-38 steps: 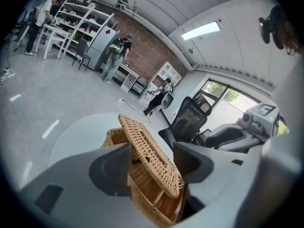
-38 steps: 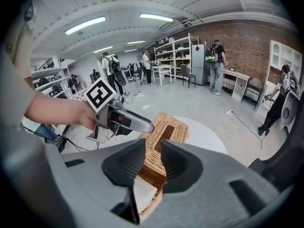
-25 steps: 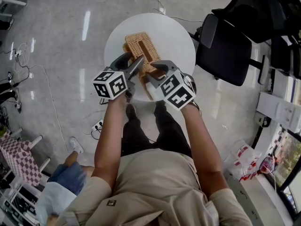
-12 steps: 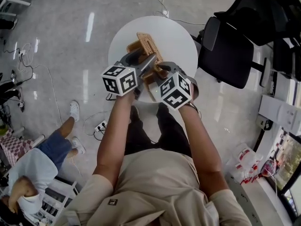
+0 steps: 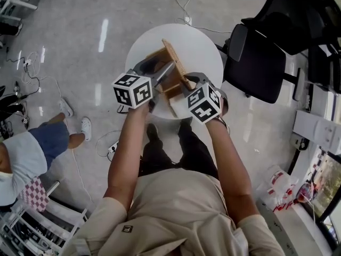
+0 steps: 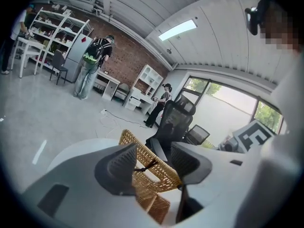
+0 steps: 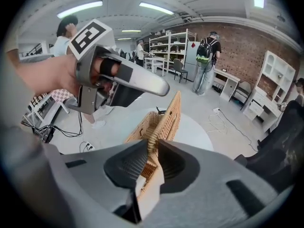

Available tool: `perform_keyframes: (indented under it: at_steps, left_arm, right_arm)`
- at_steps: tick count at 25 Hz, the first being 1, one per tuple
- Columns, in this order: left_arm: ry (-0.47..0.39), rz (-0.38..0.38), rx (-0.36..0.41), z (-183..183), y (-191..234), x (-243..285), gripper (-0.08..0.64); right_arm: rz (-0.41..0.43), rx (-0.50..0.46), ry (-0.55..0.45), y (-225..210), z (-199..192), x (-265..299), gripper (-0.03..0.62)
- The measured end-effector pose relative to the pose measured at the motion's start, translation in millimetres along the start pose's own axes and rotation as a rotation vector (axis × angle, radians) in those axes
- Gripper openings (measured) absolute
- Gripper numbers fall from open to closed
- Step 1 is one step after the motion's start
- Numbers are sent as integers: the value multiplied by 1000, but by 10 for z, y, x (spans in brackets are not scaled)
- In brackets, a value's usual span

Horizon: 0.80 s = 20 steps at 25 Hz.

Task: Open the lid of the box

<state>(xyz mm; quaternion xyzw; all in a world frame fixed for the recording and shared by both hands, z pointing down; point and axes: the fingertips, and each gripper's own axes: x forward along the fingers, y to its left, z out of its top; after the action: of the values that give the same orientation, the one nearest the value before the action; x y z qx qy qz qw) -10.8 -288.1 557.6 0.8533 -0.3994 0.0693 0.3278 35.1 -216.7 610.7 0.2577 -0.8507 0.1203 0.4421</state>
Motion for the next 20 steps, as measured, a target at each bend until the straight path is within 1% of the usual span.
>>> perform_keyframes:
  at_steps: [3, 14, 20]
  left_arm:
    - [-7, 10, 16, 77, 33, -60, 209]
    - [-21, 26, 74, 270, 52, -214, 137]
    - [-33, 32, 102, 404, 39, -357, 123]
  right_arm:
    - [-20, 19, 8, -95, -26, -42, 51]
    - [-59, 116, 11, -384, -181, -70, 57]
    - [-76, 165, 24, -524, -249, -96, 66]
